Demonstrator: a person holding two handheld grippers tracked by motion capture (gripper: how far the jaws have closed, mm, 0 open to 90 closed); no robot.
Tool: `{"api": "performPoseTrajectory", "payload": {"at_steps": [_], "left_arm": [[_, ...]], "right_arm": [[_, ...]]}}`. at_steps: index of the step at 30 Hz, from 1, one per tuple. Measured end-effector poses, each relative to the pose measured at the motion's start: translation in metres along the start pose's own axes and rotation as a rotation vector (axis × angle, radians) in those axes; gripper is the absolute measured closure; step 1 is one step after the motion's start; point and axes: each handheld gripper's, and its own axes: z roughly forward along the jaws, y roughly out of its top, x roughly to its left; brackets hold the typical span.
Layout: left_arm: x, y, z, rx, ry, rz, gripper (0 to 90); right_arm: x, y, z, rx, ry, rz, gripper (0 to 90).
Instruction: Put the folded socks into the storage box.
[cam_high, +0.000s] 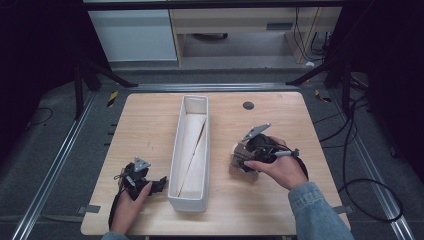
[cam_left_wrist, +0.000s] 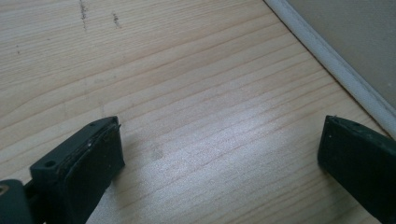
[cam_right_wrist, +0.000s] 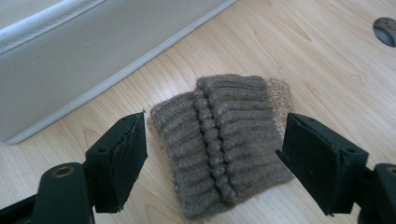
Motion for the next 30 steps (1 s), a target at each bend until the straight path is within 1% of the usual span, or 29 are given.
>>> {"api": "performPoseTrajectory", "payload": {"at_steps": [5,7,8,9,10,11,13,15,17,18,19,22,27,30], "left_arm": [[0.0,0.0,0.0,0.001,0.0,0.001,0.0],[0.0,0.0,0.0,0.0,0.001,0.0,0.0],[0.0,0.0,0.0,0.0,0.001,-0.001,0.0],[0.0,0.0,0.0,0.0,0.002,-0.001,0.0],[0.0,0.0,0.0,0.0,0.001,-0.001,0.0],[0.0,0.0,0.0,0.0,0.001,-0.001,0.0],[0.0,0.0,0.0,0.0,0.001,-0.001,0.0],[0.0,0.0,0.0,-0.001,0.001,-0.001,0.0],[0.0,0.0,0.0,0.0,0.001,-0.001,0.0],[0.0,0.0,0.0,0.0,0.001,-0.001,0.0],[0.0,0.0,0.0,0.0,0.001,-0.001,0.0],[0.0,0.0,0.0,0.0,0.001,-0.002,0.0],[0.0,0.0,0.0,0.001,0.001,-0.003,0.0],[0.0,0.0,0.0,0.001,0.002,-0.002,0.0]], "right_arm": [[0.001,0.003,0.015,0.041,-0.008,-0.024,14.6],[-0.002,0.003,0.024,0.049,-0.011,-0.042,11.8],[-0.002,0.003,0.024,0.049,-0.011,-0.042,11.8],[-0.004,0.003,0.027,0.053,-0.004,-0.04,11.6],[-0.005,0.001,0.032,0.059,0.001,-0.05,12.0],[-0.006,-0.001,0.034,0.06,0.002,-0.05,12.0],[-0.006,-0.002,0.036,0.064,0.003,-0.053,11.8],[-0.005,-0.008,0.041,0.06,0.019,-0.067,11.6],[-0.004,-0.013,0.043,0.057,0.02,-0.078,11.5],[-0.004,-0.013,0.043,0.057,0.02,-0.078,11.5],[-0.005,-0.016,0.044,0.067,0.023,-0.097,11.2],[-0.004,-0.016,0.046,0.074,0.026,-0.101,11.0],[-0.001,-0.015,0.05,0.091,0.023,-0.145,10.6],[0.0,-0.016,0.053,0.114,0.022,-0.171,10.3]]}}
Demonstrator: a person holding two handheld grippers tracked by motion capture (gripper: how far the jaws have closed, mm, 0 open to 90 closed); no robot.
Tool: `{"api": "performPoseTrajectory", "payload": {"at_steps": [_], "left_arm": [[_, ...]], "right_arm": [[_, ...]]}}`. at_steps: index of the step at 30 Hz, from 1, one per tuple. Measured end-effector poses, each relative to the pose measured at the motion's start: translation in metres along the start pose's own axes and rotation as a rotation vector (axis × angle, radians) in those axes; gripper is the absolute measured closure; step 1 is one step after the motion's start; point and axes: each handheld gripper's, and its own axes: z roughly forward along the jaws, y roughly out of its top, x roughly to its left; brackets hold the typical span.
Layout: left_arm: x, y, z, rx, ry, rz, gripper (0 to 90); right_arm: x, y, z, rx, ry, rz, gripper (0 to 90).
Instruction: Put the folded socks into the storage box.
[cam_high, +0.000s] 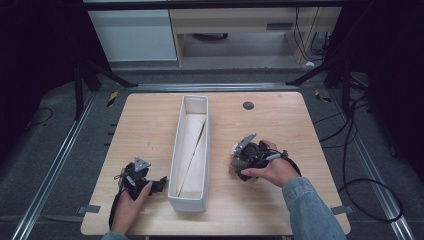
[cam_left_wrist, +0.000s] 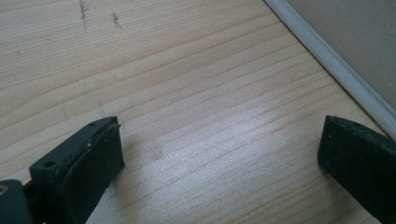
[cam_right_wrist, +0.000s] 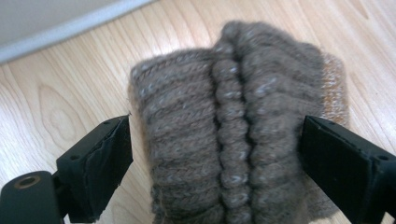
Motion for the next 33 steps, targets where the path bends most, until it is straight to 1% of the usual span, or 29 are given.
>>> {"api": "performPoseTrajectory", "payload": {"at_steps": [1,3,4,7,9,11,12,13,14,15,16,17,18,19,21,24,25,27,31,33], "left_arm": [[0.0,0.0,0.0,0.0,0.0,0.0,0.0],[0.0,0.0,0.0,-0.001,0.0,-0.001,0.0],[0.0,0.0,0.0,-0.001,0.0,-0.001,0.0],[0.0,0.0,0.0,-0.001,0.0,-0.001,0.0],[0.0,0.0,0.0,0.0,0.0,-0.001,0.0],[0.0,0.0,0.0,-0.001,0.0,0.0,0.0],[0.0,0.0,0.0,0.0,0.0,-0.001,0.0],[0.0,0.0,0.0,-0.001,0.0,-0.001,0.0],[0.0,0.0,0.0,-0.001,0.0,-0.002,0.0],[0.0,0.0,0.0,-0.001,0.0,-0.001,0.0],[0.0,0.0,0.0,-0.001,0.0,0.0,0.0],[0.0,0.0,0.0,-0.001,0.0,0.0,0.0],[0.0,0.0,0.0,-0.001,0.0,0.0,0.0],[0.0,0.0,0.0,-0.001,0.0,0.0,0.0],[0.0,0.0,0.0,-0.001,-0.001,0.0,0.0],[0.0,0.0,0.0,-0.001,-0.001,0.0,0.0],[0.0,0.0,0.0,-0.003,-0.001,-0.002,0.0],[0.0,0.0,0.0,-0.004,0.0,-0.003,0.0],[0.0,0.0,0.0,-0.004,0.0,-0.002,0.0],[0.0,0.0,0.0,-0.003,-0.001,-0.002,0.0]], "right_arm": [[0.001,0.0,0.001,0.008,-0.002,-0.014,10.3],[0.001,0.0,0.003,0.019,-0.002,-0.019,10.3],[0.001,0.0,0.006,0.033,-0.005,-0.025,10.2],[-0.001,-0.001,0.008,0.043,-0.012,-0.039,10.5],[-0.001,-0.001,0.009,0.049,-0.016,-0.049,13.4],[-0.001,-0.001,0.007,0.059,-0.025,-0.061,19.4],[-0.002,0.001,0.005,0.063,-0.023,-0.071,24.0],[-0.003,0.001,0.003,0.063,-0.02,-0.07,28.0],[-0.004,0.003,-0.001,0.066,-0.02,-0.07,34.2],[-0.004,0.003,-0.001,0.066,-0.02,-0.07,34.2],[-0.004,0.004,-0.003,0.064,-0.019,-0.077,36.3],[-0.005,0.006,-0.008,0.065,-0.03,-0.086,40.6],[-0.005,0.006,-0.01,0.062,-0.031,-0.085,42.0],[-0.005,0.006,-0.01,0.062,-0.031,-0.085,42.0],[-0.009,0.008,-0.017,0.05,-0.027,-0.069,45.0],[-0.011,0.009,-0.02,0.043,-0.022,-0.069,46.0],[-0.012,0.01,-0.025,0.034,-0.011,-0.073,46.6],[-0.013,0.009,-0.027,0.032,-0.009,-0.07,46.7],[-0.013,0.01,-0.04,0.01,-0.007,-0.057,47.0],[-0.012,0.012,-0.047,-0.002,-0.01,-0.06,47.0]]}}
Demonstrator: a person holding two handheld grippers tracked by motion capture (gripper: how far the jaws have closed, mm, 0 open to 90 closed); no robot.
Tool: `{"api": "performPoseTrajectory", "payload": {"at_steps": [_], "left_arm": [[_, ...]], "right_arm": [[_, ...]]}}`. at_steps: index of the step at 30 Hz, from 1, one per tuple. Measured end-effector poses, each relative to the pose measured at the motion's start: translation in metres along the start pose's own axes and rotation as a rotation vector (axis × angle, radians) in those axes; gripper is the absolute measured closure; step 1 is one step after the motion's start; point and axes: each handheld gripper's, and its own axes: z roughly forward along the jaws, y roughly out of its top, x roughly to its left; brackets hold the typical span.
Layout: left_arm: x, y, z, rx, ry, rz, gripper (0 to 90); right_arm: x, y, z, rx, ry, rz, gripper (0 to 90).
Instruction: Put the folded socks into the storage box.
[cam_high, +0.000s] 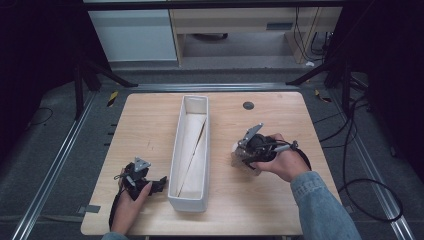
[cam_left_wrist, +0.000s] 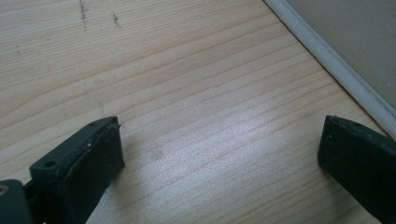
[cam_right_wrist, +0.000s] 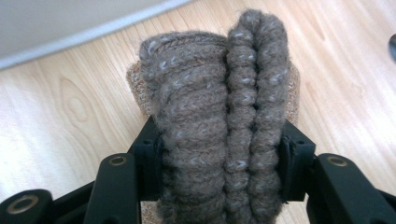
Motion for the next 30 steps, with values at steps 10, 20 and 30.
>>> {"api": "performPoseTrajectory", "payload": {"at_steps": [10,20,30], "left_arm": [[-0.001,-0.001,-0.001,-0.002,0.009,-0.005,0.0],[-0.001,-0.001,-0.001,-0.002,0.009,-0.004,0.0],[-0.001,-0.001,-0.002,-0.002,0.011,-0.006,0.0]], "right_arm": [[0.015,0.023,-0.048,-0.045,-0.038,-0.024,47.1],[0.025,0.047,-0.079,-0.085,-0.045,-0.054,47.5],[0.03,0.085,-0.091,-0.097,-0.048,-0.104,47.5]]}}
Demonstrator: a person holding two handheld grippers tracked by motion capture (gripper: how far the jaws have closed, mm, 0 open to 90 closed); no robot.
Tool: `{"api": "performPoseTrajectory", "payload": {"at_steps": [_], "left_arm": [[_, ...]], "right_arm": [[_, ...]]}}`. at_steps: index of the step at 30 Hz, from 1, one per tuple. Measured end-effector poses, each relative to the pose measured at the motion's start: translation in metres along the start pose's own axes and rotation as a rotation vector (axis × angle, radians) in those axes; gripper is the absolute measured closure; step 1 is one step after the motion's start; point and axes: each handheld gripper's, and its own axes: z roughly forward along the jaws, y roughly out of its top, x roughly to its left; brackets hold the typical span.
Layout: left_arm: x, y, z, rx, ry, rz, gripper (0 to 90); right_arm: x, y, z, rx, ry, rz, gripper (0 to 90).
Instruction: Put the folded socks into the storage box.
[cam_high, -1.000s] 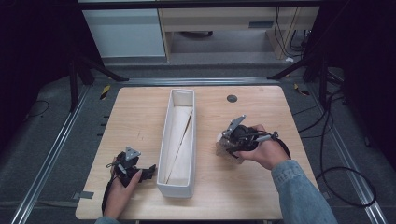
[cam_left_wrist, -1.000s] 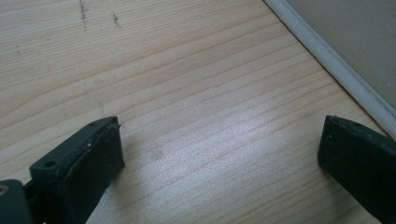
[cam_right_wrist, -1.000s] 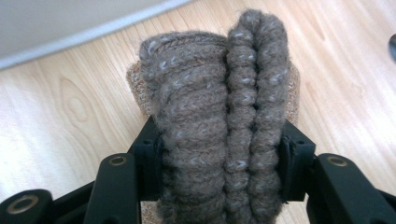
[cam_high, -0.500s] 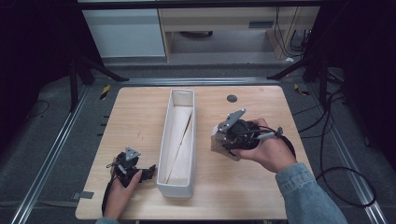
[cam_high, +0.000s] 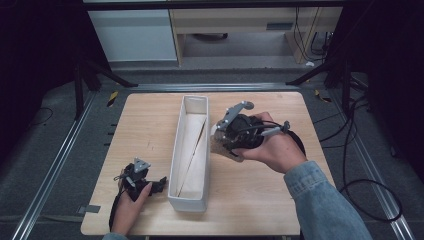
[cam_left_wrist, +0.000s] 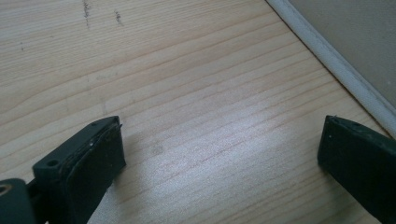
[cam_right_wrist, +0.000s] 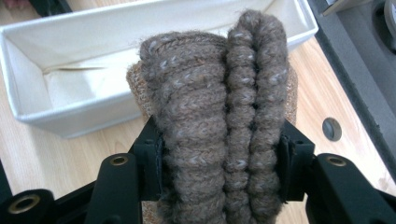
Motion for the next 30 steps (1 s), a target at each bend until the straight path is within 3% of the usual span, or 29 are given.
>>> {"api": "performPoseTrajectory", "payload": {"at_steps": [10,16,30], "left_arm": [[0.0,0.0,0.0,-0.002,0.001,-0.002,0.0],[0.0,0.0,0.0,-0.002,0.0,-0.003,0.0],[0.0,0.0,0.0,0.0,-0.001,-0.002,0.0]], "right_arm": [[0.001,0.041,0.008,0.003,0.028,-0.047,47.6],[0.007,0.054,0.016,0.002,0.047,-0.066,47.6],[0.018,0.066,0.025,0.004,0.078,-0.081,47.6]]}}
